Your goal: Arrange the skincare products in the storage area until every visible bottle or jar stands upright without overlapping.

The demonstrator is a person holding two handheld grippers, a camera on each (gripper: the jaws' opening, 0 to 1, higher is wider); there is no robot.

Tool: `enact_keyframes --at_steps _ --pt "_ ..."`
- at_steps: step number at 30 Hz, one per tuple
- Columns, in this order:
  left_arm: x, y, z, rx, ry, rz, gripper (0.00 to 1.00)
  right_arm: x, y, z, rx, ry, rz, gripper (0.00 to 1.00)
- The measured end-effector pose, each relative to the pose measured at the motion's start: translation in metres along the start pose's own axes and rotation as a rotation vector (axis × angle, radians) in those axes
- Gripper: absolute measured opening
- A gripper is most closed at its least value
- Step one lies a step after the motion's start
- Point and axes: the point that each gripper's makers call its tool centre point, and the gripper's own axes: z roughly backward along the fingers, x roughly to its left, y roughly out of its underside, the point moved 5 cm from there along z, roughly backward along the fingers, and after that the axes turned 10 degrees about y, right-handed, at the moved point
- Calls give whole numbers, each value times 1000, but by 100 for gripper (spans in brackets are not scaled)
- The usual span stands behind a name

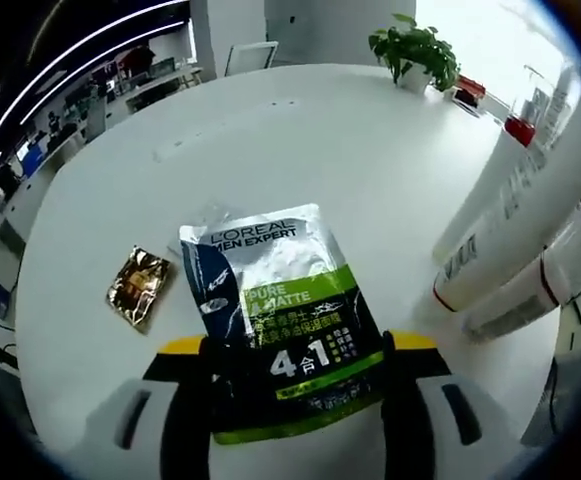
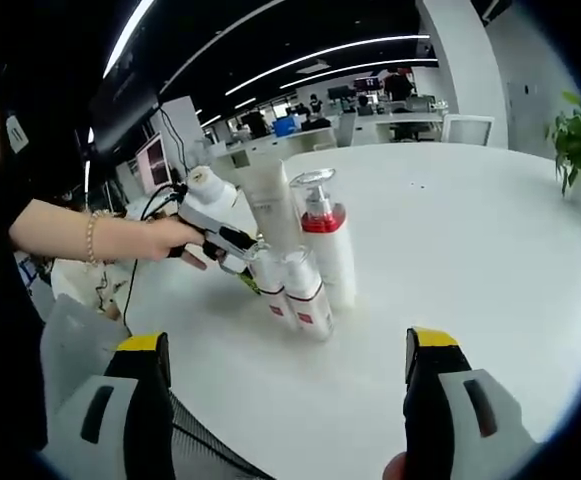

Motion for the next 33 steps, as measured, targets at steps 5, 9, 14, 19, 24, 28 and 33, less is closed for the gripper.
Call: enact_keyframes --at_steps 5,9,14,19,24,28,33 --pt "-2 2 5 -49 -16 -3 40 1 -1 1 -1 3 1 97" --pt "1 2 8 -65 -24 -7 28 1 -1 2 1 5 4 97" --pt "2 -2 17 -74 -43 -36 15 0 -2 3 0 8 7 97" --pt "1 -4 21 -90 -23 -28 8 1 -4 3 -5 10 8 97" --pt "2 -2 29 -116 -12 10 6 3 -6 3 -8 5 12 97" --pt "6 1 33 -126 -11 12 6 6 -7 4 -11 0 16 97" --pt "6 7 44 -135 -20 20 6 8 -10 5 -20 -4 24 97"
